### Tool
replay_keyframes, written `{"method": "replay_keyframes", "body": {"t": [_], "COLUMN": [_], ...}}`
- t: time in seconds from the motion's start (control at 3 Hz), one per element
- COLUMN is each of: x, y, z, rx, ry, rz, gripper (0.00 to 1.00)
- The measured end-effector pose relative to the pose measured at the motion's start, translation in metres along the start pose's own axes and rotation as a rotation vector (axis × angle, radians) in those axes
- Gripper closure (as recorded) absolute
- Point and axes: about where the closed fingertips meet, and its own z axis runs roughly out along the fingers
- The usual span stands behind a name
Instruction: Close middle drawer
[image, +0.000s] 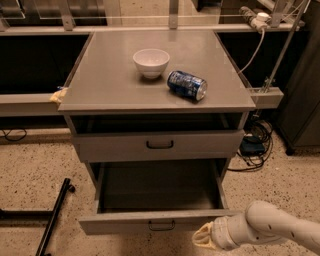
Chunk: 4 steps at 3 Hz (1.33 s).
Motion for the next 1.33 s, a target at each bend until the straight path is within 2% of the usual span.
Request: {"method": "replay_keyframes", "body": {"t": [0.33,0.67,1.0,1.33], "x": [0.014,0.019,0.019,0.015], "y": [-0.002,-0.012,-0.033,-0.051], "z": [0.004,0.003,-0.005,-0.014], "rx": [0.095,0.205,0.338,0.445], "ry": [0.081,0.151,0.183,0.174], "rz": [-0.122,-0.251,-0.343,-0.399], "gripper": [1.0,1.0,1.0,1.0]}}
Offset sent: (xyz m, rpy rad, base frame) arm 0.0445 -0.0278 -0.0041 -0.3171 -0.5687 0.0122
